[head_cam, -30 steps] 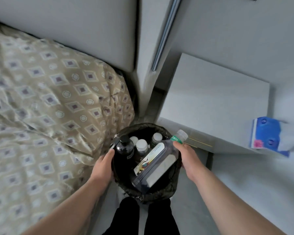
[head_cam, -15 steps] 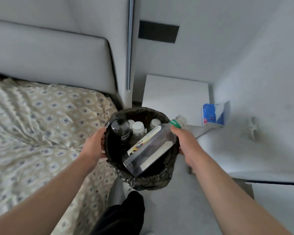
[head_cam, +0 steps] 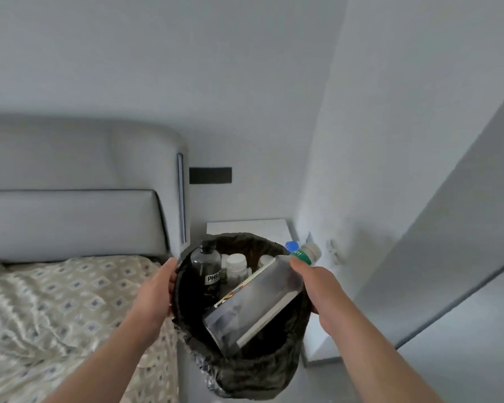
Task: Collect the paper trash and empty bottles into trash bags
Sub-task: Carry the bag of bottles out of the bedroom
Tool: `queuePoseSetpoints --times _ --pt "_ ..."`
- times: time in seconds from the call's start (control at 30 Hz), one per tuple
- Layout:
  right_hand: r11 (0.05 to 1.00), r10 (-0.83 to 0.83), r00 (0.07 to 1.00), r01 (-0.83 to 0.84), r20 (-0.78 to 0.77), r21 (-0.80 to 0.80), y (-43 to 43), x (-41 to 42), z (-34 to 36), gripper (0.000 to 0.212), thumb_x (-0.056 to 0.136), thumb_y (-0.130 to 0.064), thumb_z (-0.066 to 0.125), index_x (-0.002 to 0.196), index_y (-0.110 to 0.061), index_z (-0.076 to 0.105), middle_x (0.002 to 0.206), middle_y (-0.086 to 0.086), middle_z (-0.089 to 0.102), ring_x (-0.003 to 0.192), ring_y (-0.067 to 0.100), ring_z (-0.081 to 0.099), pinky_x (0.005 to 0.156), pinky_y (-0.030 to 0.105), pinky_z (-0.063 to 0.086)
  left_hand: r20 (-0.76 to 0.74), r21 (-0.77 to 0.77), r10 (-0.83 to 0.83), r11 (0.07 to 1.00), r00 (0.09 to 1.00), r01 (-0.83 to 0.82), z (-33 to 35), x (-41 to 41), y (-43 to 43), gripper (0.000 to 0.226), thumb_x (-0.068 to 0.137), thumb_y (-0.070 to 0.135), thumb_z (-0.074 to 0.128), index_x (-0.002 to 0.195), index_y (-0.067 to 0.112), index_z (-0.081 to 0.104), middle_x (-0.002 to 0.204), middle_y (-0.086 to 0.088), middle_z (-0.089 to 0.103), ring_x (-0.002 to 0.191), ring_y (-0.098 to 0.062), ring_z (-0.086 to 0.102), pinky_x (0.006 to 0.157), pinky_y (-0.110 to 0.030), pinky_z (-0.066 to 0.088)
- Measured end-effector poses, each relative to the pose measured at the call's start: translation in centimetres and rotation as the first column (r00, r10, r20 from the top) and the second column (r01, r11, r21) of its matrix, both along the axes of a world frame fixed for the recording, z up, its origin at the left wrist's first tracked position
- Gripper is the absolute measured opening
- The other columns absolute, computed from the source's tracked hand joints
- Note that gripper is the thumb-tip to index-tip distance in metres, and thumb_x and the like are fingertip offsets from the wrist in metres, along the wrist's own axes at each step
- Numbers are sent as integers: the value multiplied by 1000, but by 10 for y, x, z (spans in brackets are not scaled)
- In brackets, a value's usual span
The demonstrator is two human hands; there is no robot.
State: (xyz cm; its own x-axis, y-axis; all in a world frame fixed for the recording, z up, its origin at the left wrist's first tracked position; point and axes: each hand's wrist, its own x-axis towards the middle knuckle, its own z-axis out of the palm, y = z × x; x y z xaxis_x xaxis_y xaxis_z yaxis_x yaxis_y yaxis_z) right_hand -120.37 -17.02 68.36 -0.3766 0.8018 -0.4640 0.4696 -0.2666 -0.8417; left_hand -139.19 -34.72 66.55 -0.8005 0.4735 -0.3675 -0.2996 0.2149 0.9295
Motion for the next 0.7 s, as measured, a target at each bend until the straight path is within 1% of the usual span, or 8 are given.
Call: queuePoseSetpoints --times 0.07,0.13,0.2,0.27,0.37,0.5,0.63,0.7 --pt "999 -43 999 43 -3 10 -8 21 18 45 86 -51 58 113 -15 55 101 0 59 97 18 55 97 38 46 -9 45 -38 998 999 38 19 15 -2 47 97 41 40 63 12 55 40 6 54 35 -9 48 49 -27 32" --pt "996 -83 996 83 -14 13 -14 39 33 54 82 -56 59 117 -14 55 105 3 61 98 20 57 97 40 47 -19 85 -72 994 997 73 35 27 -2 48 97 42 39 66 9 57 41 4 56 34 -9 50 48 -27 33" --pt "991 -135 990 135 -27 9 -18 54 45 60 79 -58 60 118 -13 56 108 4 62 101 22 59 97 42 48 -17 97 -119 988 993 120 44 34 -1 51 96 45 38 73 5 59 47 -1 57 40 -15 51 47 -26 34" --pt "983 -184 982 185 -36 9 -22 68 55 61 77 -59 61 118 -14 56 108 4 62 101 22 59 97 43 48 11 97 -169 981 986 167 52 38 4 53 95 47 39 81 1 61 52 -6 58 47 -21 50 49 -27 34" --pt "966 -257 965 257 -44 -5 -25 83 63 70 72 -63 62 122 -14 55 113 4 62 104 23 59 98 43 48 51 92 -241 967 969 236 57 39 17 56 95 48 39 76 0 60 47 -6 58 47 -22 48 49 -27 34" --pt "929 -369 927 369 -61 -15 -26 94 67 68 75 -61 62 123 -13 55 121 7 60 113 26 56 102 43 45 55 71 -367 929 929 363 60 32 44 57 94 50 38 80 0 61 49 -7 62 54 -25 51 54 -31 36" --pt "882 -472 879 472 -66 -9 -29 99 68 60 72 -59 64 112 -14 60 110 6 65 103 24 61 99 43 49 28 57 -485 874 874 483 66 30 72 55 95 48 37 77 1 61 57 -9 62 58 -26 53 57 -33 39" --pt "845 -534 844 535 -56 4 -30 102 68 62 72 -59 64 114 -14 60 107 6 66 100 24 63 97 42 50 8 53 -541 840 841 539 70 32 85 54 95 46 37 76 2 60 55 -7 61 58 -26 53 57 -33 39"
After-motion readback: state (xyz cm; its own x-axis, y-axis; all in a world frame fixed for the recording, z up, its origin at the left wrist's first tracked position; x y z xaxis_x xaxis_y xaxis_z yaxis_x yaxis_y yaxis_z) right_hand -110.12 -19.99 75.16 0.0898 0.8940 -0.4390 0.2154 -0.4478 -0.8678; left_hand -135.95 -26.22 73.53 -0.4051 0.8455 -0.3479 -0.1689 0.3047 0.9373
